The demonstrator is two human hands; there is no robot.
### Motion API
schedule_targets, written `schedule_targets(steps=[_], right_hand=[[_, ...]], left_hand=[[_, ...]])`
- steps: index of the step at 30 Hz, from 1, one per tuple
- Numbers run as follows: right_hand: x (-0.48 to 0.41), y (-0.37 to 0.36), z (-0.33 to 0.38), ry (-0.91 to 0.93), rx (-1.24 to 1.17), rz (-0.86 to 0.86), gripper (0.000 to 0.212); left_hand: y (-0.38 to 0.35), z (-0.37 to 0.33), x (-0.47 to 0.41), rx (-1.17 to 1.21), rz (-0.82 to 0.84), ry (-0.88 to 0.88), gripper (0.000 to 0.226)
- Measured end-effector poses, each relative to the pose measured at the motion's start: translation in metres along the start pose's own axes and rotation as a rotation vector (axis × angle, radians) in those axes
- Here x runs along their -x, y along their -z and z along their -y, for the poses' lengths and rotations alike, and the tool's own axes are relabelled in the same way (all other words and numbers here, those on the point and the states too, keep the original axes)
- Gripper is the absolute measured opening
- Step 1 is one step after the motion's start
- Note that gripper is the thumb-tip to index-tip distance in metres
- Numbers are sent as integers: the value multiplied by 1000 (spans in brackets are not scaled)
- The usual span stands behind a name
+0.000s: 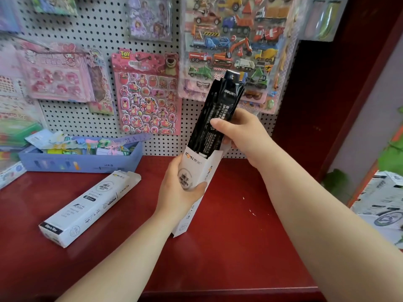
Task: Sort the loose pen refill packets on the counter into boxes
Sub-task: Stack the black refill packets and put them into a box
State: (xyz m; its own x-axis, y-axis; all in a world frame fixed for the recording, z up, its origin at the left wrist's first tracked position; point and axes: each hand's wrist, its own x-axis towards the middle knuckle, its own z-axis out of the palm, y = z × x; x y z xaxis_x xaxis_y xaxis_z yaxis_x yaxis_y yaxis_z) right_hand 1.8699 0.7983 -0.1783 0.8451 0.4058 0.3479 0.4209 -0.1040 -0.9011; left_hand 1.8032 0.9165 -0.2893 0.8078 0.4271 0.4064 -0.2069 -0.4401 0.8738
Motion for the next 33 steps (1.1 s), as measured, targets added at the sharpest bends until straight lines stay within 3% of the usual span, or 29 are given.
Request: schedule_targets(steps=[12,17,21,24,33], right_hand=[[5,4,5,-20,59,178,34],[3,-3,4,-46,78,213,29],[3,-1,2,-92,-47,84,8],[-1,8,8,-63,-89,13,12],[2,0,6,-55,49,162,10]], left_hand=[[1,-1,2,5,-24,-11,71],[0,-4,4,-7,0,-19,72],[-1,-3,4,16,6,-20,71],[-2,-2,5,25,7,-26,71],[-2,-3,3,17,19,-34,74]])
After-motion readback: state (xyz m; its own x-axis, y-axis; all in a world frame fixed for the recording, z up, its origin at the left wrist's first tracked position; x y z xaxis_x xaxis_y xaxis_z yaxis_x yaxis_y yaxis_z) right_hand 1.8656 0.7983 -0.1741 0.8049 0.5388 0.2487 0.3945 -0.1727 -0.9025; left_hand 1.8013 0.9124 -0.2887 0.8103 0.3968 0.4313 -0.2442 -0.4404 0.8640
